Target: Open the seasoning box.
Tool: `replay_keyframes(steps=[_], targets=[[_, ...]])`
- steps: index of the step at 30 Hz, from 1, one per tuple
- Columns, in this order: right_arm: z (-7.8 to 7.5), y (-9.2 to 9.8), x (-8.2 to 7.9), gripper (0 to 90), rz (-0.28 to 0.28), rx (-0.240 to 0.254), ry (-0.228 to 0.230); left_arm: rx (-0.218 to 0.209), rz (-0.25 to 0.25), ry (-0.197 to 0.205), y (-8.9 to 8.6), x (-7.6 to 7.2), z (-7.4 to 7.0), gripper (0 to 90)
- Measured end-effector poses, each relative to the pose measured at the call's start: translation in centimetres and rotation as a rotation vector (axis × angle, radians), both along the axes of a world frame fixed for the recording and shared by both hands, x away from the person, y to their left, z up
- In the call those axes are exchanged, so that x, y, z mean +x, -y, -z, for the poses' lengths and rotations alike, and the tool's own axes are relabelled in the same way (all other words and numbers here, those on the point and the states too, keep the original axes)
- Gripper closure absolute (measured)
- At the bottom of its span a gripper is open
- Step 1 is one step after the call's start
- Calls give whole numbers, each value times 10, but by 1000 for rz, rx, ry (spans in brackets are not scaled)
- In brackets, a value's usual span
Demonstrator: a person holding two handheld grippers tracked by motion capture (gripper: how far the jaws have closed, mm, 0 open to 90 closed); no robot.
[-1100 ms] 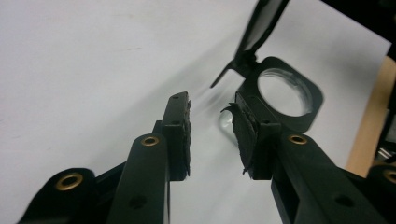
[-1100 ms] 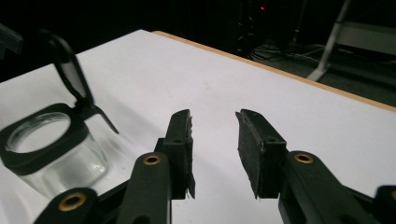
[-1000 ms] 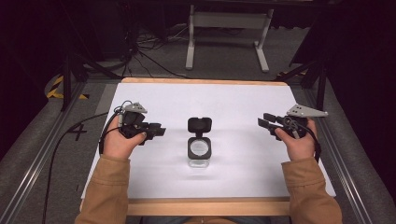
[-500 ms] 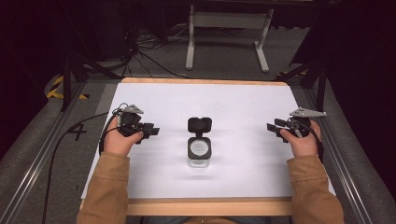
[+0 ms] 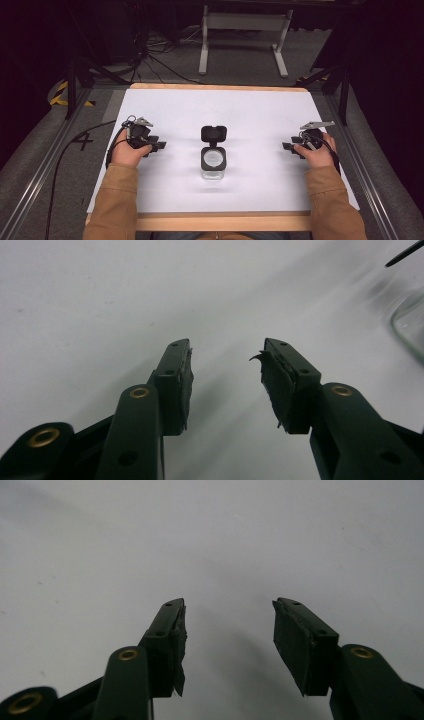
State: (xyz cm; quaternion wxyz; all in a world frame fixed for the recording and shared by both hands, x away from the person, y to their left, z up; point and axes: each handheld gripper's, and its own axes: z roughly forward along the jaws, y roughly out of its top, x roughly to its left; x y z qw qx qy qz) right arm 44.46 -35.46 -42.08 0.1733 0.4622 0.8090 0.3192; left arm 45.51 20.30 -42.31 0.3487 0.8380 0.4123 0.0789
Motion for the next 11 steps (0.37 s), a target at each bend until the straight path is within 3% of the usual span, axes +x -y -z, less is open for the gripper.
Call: replay_keyframes(steps=[5, 9, 11], targets=[[4, -1, 1, 465, -3, -26, -14, 21, -2, -21, 1, 0, 0, 535], [4, -3, 1, 462, -11, -23, -24, 26, -7, -14, 6, -4, -5, 506], [-1, -4, -1, 461, -23, 15, -19, 13, 2, -5, 9, -6, -11, 496]])
